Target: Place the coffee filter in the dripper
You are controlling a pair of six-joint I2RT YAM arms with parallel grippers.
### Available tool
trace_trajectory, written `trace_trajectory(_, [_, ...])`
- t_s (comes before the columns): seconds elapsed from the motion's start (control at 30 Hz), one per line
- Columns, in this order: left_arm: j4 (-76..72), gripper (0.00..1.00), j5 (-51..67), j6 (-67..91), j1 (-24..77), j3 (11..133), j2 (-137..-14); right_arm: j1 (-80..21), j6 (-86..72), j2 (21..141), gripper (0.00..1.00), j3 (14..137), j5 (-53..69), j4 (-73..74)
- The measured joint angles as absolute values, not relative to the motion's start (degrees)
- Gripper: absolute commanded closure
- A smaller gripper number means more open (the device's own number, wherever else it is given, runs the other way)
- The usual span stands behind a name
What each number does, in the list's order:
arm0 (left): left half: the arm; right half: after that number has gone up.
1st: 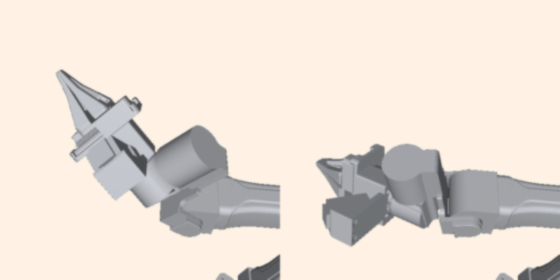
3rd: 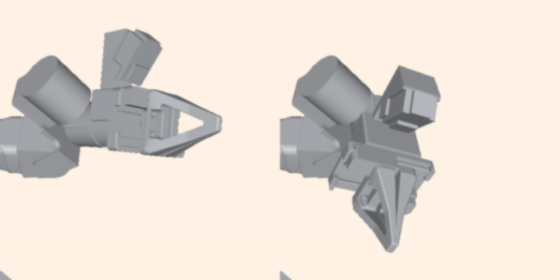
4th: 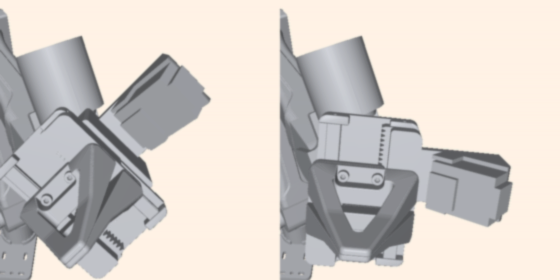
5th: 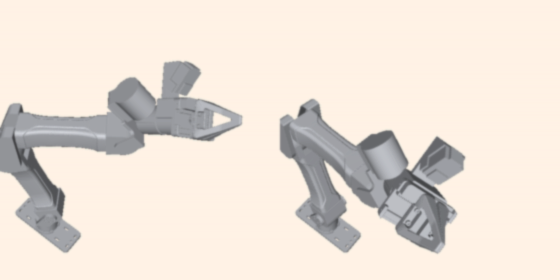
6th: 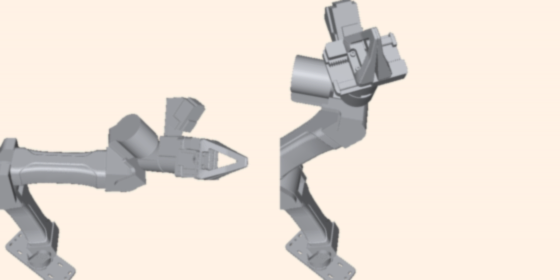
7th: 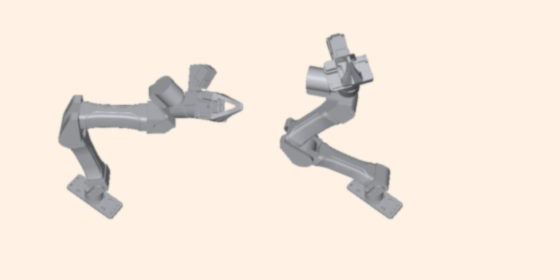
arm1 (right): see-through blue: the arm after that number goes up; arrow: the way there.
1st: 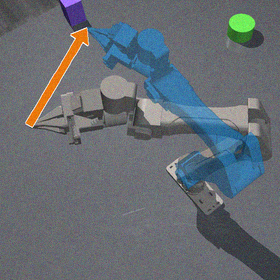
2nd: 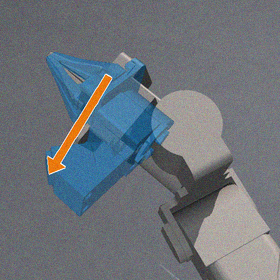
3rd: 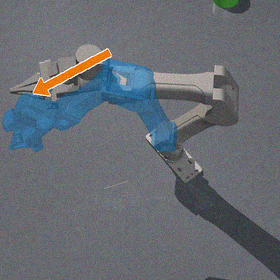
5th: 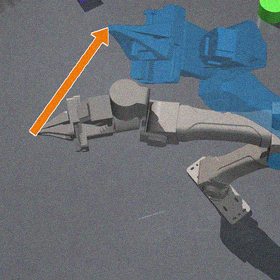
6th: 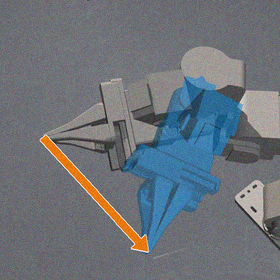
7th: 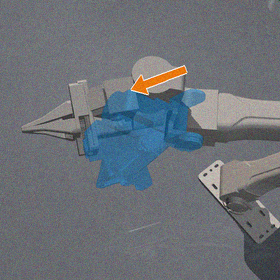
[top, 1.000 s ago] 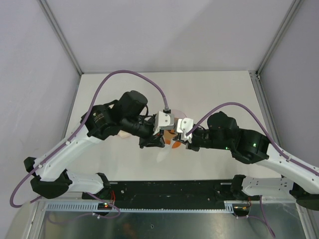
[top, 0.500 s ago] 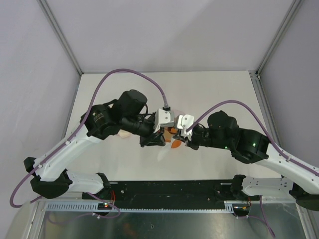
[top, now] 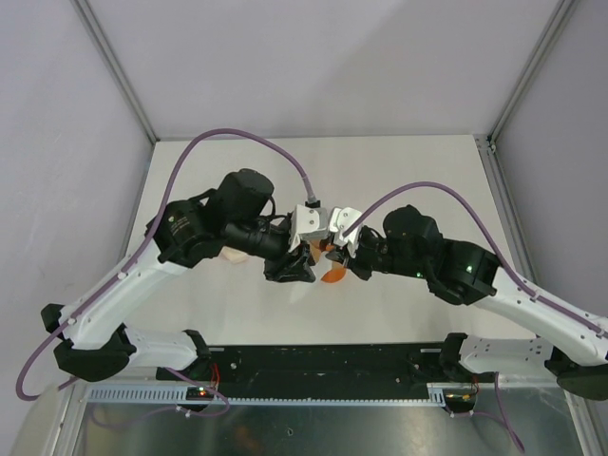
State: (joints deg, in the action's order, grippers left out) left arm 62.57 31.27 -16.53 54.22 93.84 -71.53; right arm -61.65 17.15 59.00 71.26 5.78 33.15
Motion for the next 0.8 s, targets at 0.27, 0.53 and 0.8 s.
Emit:
trace_trajectory(0.27, [61.8, 0.55, 32.1, -17.3, 54.2, 93.8, -71.0, -61.6, 16.9, 60.0, 1.00, 71.3, 5.9, 33.2])
trace_trajectory(0.53, [61.6, 0.47, 25.5, -18.6, 54.2, 93.4, -71.1, -61.6, 16.7, 60.0, 1.00, 71.3, 6.1, 33.8])
trace_trajectory(0.8, [61.8, 0.39, 25.9, -23.1, 53.2, 93.8, -71.0, -61.3, 18.1, 60.0, 1.00, 71.3, 9.0, 34.9])
